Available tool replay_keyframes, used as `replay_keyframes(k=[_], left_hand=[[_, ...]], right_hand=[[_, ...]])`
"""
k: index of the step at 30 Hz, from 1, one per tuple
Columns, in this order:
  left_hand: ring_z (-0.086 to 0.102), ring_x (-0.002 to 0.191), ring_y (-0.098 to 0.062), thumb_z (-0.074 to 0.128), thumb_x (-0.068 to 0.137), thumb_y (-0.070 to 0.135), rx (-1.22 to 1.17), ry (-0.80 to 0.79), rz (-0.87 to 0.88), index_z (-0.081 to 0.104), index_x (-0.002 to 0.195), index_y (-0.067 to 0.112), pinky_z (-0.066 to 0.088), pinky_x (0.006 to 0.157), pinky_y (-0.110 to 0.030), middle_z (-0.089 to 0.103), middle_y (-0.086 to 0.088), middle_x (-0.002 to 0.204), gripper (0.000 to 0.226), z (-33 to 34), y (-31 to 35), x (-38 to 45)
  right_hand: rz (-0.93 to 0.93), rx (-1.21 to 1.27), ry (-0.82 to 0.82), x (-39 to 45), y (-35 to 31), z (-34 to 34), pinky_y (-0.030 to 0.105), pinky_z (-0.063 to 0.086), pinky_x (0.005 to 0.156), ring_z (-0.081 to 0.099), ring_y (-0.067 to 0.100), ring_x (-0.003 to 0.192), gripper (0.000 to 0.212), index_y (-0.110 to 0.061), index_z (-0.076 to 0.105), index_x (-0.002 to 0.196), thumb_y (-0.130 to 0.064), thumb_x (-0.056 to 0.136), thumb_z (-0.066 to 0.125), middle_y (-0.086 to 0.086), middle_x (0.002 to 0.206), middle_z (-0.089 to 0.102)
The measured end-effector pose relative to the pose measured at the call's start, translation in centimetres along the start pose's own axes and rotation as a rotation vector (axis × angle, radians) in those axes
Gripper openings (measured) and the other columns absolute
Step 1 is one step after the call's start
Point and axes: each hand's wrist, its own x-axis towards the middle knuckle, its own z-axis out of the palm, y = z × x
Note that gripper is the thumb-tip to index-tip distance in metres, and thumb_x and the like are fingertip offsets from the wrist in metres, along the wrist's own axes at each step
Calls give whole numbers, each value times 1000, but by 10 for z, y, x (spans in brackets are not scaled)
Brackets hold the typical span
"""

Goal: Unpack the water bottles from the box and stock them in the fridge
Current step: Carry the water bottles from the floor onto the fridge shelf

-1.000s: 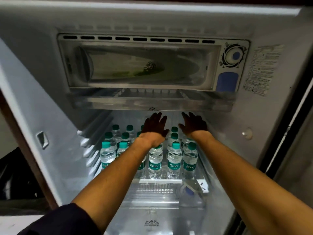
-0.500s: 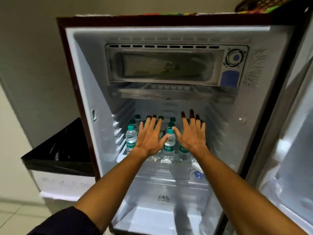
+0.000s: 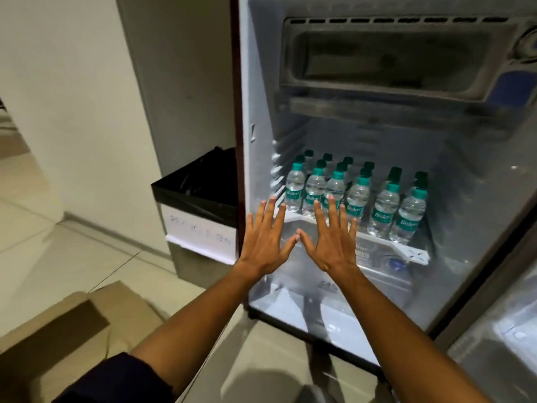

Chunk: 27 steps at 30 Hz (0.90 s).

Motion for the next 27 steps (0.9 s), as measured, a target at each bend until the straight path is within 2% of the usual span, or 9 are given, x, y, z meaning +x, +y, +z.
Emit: replay_keyframes(k=[9,13,16,22,25,27], left_hand=[[-5,151,-26,23,94,67,75,-36,-251,7,157,20,6,121,-52,-4,-7,164,80,7,-79,-100],[-11,150,-24,19,92,70,111,-89,-409,0,156,23,5,121,-53,-11,-5,163,82,4,-132,-154],[-18,149,-23,15,92,73,123,-127,-552,-7,155,27,-1,121,-52,-20,-3,161,82,2,-166,-198],[-17,149,-22,11,90,73,121,-139,-793,-6,155,27,1,121,-52,-17,-2,162,81,-14,-218,-298],[-13,150,-23,15,91,72,118,-128,-925,-1,156,25,2,121,-52,-14,-2,163,81,-23,-240,-348],[-10,150,-24,16,92,71,118,-124,-1012,3,156,25,2,121,-51,-9,-2,163,80,-27,-249,-379]], right_hand=[[-203,87,-81,-35,-91,58,56,2,120,-9,31,150,85,-32,-5,155,-74,89,27,5,163,-18],[-288,145,-149,-56,-146,87,57,4,120,-7,32,150,85,-32,-4,156,-75,88,26,6,163,-16],[-394,153,-211,-75,-192,109,57,4,120,-6,33,150,87,-31,-5,156,-75,88,27,7,163,-17],[-597,194,-325,-114,-284,141,57,3,118,-4,32,150,83,-32,-5,156,-75,88,16,7,164,-12],[-699,188,-430,-137,-332,154,56,2,118,-5,31,151,84,-33,-9,154,-75,87,20,5,163,-15],[-755,205,-456,-155,-359,160,56,6,118,-1,31,151,86,-33,-6,155,-73,87,28,6,164,-11]])
